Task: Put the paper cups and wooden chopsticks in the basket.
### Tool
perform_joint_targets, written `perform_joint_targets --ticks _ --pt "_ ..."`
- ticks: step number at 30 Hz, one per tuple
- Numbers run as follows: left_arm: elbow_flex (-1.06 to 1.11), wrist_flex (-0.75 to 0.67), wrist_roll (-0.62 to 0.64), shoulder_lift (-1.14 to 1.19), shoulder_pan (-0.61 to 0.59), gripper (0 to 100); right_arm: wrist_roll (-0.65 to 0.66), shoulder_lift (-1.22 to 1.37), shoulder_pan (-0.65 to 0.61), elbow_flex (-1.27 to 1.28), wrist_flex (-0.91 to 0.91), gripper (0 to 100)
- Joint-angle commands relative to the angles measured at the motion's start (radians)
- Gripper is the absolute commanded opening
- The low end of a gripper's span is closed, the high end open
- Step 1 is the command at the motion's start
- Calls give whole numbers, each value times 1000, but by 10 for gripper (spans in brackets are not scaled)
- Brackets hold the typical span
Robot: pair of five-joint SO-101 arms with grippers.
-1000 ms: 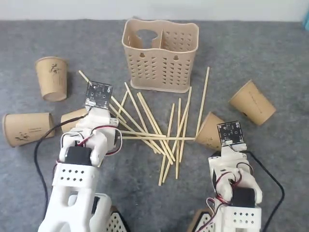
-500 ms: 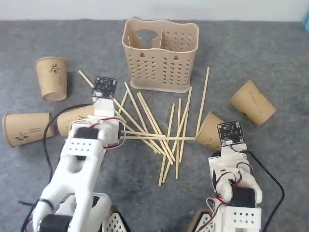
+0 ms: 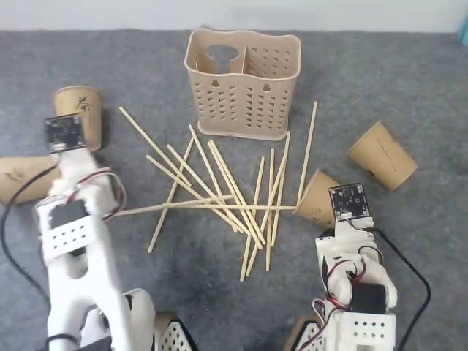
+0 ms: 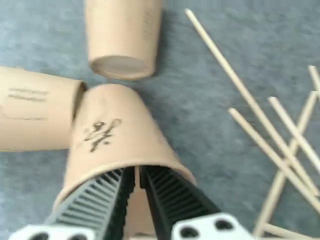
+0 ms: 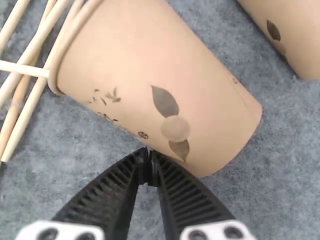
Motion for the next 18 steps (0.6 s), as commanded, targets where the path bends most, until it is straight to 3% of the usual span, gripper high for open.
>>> perform_joint_targets --ticks 1,8,18 --pt "-48 -100 -38 -11 -95 15 14 -18 10 17 2 8" --pt "-108 -218 -37 160 -153 16 14 -18 12 17 2 8" --pt "-427 -218 -31 474 -123 16 14 -18 12 17 2 8"
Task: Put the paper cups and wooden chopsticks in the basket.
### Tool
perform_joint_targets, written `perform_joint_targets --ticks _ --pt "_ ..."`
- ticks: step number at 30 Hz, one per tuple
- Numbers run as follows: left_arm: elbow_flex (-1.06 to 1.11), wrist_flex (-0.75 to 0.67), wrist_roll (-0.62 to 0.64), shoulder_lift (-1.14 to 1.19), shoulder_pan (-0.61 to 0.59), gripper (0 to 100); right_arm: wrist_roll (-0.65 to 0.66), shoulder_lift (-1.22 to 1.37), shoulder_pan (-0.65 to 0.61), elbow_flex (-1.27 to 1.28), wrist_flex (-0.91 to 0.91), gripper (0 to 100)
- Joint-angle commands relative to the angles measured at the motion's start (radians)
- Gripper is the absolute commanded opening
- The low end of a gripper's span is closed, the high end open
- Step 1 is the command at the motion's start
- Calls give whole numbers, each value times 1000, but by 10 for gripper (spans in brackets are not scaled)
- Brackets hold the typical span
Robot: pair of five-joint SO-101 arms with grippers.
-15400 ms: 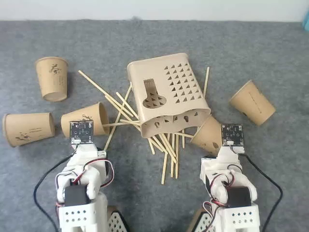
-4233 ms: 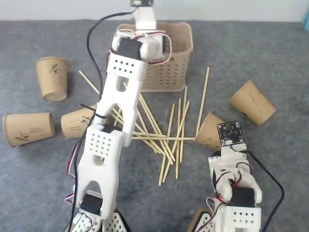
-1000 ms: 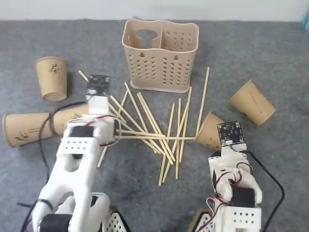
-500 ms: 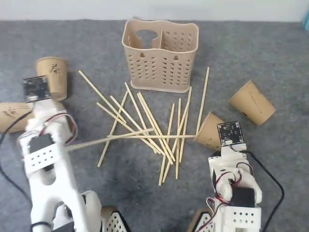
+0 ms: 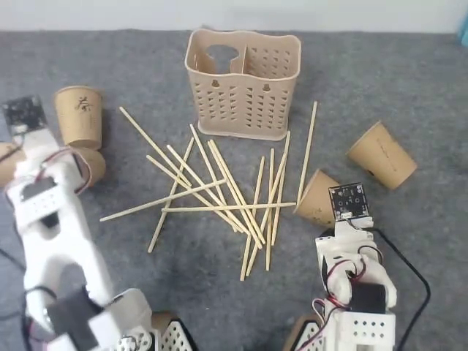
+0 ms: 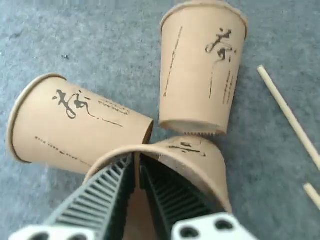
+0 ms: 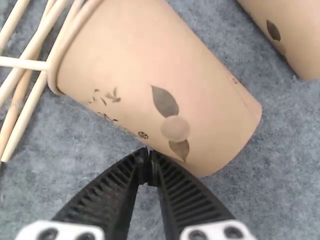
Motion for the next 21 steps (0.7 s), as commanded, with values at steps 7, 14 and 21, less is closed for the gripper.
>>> perform_joint_targets --ticks 7,14,21 --pt "-223 104 0 89 100 67 14 -18 12 17 2 8" --pt "-280 353 0 -121 170 205 14 -18 10 17 2 8" --pt "-225 448 -8 -256 181 202 14 -18 10 17 2 8"
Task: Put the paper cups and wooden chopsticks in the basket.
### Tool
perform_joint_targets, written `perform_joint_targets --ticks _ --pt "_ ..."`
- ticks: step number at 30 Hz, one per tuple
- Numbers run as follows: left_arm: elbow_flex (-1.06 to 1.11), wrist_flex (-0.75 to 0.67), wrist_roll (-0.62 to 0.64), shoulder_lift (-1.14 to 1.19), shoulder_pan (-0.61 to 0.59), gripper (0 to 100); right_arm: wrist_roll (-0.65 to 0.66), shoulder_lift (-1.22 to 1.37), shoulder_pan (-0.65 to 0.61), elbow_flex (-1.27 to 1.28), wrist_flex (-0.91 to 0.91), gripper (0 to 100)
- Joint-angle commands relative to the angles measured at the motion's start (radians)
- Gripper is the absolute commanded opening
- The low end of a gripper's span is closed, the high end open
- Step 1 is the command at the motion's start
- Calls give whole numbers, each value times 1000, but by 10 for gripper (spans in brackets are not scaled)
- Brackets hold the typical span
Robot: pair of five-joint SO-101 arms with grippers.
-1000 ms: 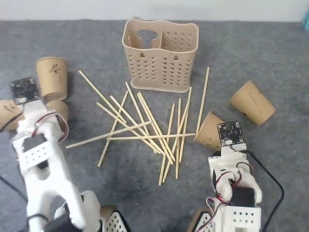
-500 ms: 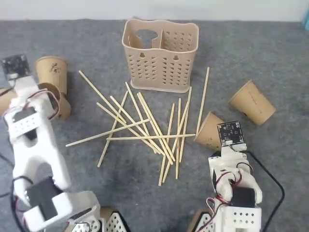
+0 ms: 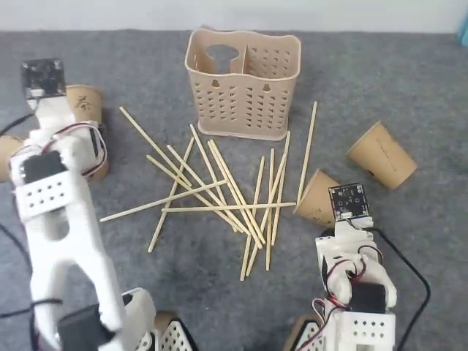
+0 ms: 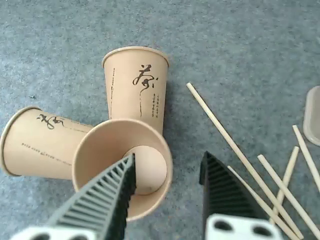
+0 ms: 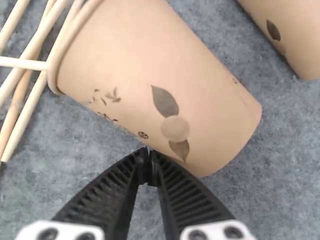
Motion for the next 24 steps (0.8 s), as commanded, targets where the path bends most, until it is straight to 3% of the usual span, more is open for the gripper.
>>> perform_joint_targets --ticks 1,11,19,24 --pt "30 11 -5 -86 21 202 14 -18 10 17 2 8" --pt "355 -382 -5 -86 31 202 14 -18 10 17 2 8" --pt "392 -428 -2 -60 58 198 14 -18 10 17 2 8" --pt "311 -454 -3 141 86 36 14 -18 10 17 4 8"
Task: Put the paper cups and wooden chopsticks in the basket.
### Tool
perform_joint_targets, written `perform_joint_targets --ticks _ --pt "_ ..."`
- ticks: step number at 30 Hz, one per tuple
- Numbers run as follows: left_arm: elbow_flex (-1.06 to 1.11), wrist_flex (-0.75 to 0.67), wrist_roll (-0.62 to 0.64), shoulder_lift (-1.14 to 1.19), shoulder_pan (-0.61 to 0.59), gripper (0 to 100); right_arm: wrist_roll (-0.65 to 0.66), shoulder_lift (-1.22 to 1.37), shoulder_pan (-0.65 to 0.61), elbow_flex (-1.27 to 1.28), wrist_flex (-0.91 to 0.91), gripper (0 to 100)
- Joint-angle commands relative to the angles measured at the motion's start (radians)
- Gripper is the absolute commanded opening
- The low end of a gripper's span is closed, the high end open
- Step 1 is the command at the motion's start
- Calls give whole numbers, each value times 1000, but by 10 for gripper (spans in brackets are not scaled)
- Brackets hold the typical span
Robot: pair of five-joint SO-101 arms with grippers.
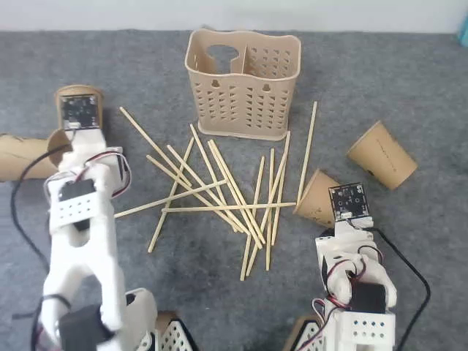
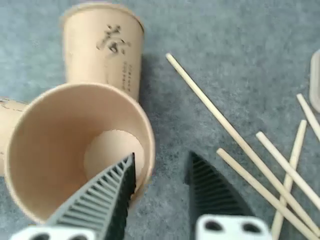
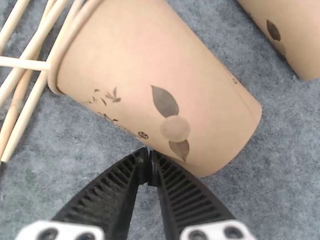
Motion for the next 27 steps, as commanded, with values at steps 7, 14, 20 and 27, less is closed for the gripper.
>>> perform_joint_targets --ticks 7,14,20,27 --pt "-269 6 2 382 15 12 14 -18 12 17 4 8" --pt "-389 293 3 219 25 11 14 -18 10 17 2 8" --pt "-526 572 5 -23 69 11 14 -18 10 17 2 8" --pt "-777 793 77 -46 183 11 14 -18 10 17 2 8"
